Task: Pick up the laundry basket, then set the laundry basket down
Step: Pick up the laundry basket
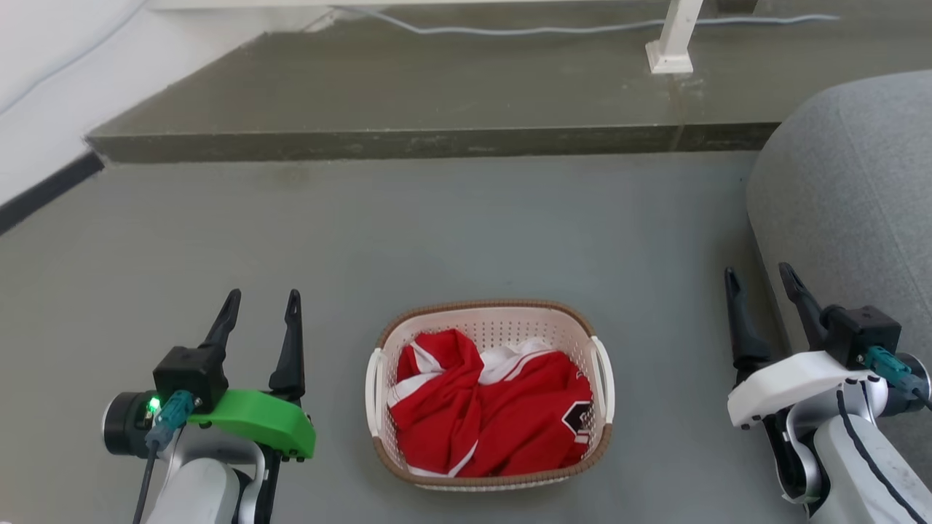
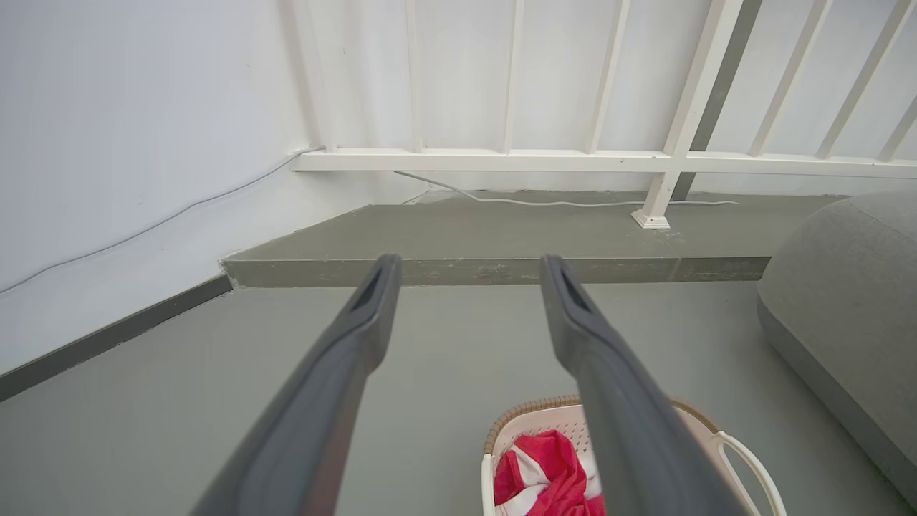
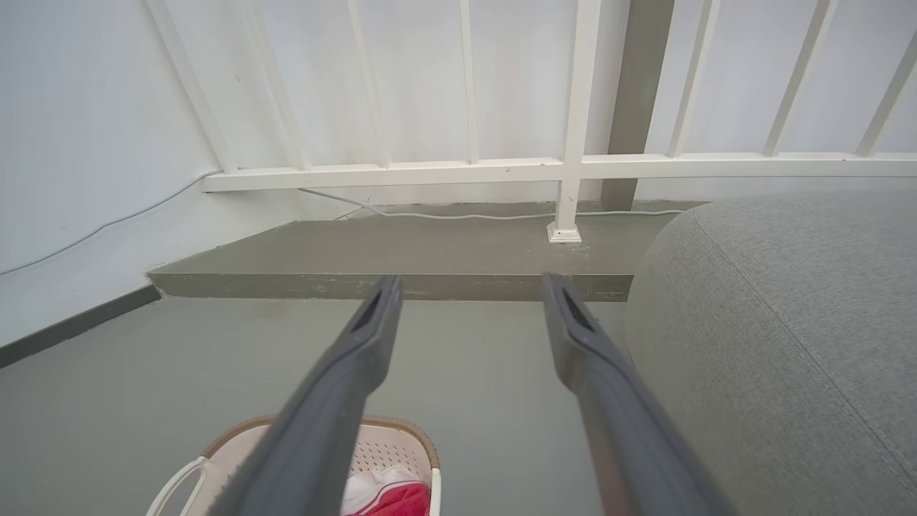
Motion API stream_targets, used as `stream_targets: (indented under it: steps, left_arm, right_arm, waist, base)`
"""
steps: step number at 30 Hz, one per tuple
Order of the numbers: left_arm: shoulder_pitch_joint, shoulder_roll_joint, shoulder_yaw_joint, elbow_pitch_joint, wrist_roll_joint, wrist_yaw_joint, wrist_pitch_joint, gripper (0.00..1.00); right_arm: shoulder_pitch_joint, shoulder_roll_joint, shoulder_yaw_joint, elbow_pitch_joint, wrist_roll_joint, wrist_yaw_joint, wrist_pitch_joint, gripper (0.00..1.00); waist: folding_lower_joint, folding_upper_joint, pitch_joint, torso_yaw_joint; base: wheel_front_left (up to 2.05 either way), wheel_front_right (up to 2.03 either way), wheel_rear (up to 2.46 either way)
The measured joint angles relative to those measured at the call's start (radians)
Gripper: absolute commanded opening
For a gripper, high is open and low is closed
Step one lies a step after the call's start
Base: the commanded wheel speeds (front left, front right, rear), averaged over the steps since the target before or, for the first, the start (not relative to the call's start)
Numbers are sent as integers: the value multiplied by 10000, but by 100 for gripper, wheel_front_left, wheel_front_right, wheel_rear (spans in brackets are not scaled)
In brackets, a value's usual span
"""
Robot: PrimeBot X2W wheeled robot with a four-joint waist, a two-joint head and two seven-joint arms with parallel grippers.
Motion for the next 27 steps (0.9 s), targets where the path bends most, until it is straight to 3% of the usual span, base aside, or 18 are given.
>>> stream_targets:
  steps: [18, 27]
  left_arm:
    - [-1014, -46, -23, 222, -2, -31, 324, 100]
    - [-1875, -113, -84, 612, -2, -282, 525, 100]
  right_arm:
    - [-1083, 115, 157, 370, 10, 263, 2, 100]
    - [-1913, 238, 328, 660, -6, 362, 36, 100]
  waist:
    - [0, 0, 2120, -34]
    - [0, 0, 3378, -101]
  base:
    - [0, 0, 0]
    - [0, 0, 0]
